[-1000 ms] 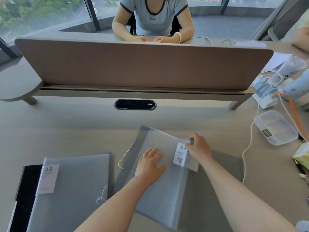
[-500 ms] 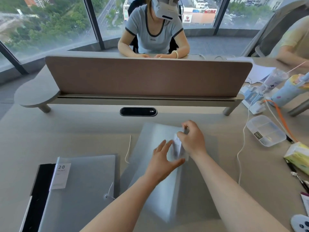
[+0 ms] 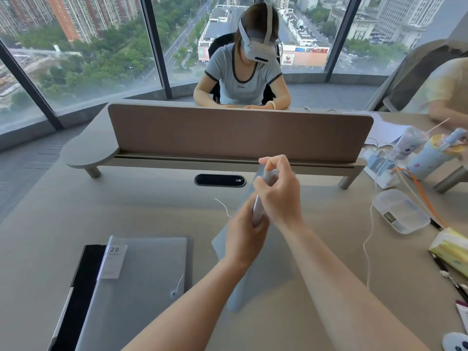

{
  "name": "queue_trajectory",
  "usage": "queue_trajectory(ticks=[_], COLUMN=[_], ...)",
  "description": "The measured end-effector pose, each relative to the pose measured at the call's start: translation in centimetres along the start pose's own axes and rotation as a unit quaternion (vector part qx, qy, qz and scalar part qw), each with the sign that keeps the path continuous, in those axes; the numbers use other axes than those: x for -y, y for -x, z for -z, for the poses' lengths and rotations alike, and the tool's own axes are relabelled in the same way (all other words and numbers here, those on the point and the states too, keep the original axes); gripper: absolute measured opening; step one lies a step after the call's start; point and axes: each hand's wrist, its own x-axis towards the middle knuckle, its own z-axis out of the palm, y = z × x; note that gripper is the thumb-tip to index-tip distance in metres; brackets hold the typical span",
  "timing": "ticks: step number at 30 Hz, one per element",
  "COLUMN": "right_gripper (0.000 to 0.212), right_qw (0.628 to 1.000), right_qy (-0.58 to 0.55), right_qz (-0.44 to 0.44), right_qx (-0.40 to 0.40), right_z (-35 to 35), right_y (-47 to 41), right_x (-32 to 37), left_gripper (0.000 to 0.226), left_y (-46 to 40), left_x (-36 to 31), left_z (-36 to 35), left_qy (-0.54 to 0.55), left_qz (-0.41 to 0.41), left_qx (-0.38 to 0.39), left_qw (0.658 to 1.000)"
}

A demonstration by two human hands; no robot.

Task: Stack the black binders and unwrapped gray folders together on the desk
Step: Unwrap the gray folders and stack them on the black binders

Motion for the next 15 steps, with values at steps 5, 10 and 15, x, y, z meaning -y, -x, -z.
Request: queue_trajectory(ticks=[5,10,15], right_gripper=[0.021,0.029,0.048], right_qw=[1.0,0.998,0.99], right_qy=[-0.02,-0.029,-0.001], right_qz=[0.021,-0.041,-0.127], right_qx=[0.003,-0.044,-0.055], right_z=[-0.6,-0.6,0.3], right_y=[0.3,0.9,1.8], right_x=[0.8,-2.0,-5.0], left_gripper=[0.014,0.01,0.022], left_y=[-0.5,-1.0,-1.6], left_x=[-0.6,-1.5,-2.1], left_z=[2.2,4.8,7.1], left_qy=[0.051,0.106,0.173], left_qz=[-0.001,-0.012,0.017], left_qx=[-0.043,-0.054,-0.072], left_qw=[0.998,0.993,0.982])
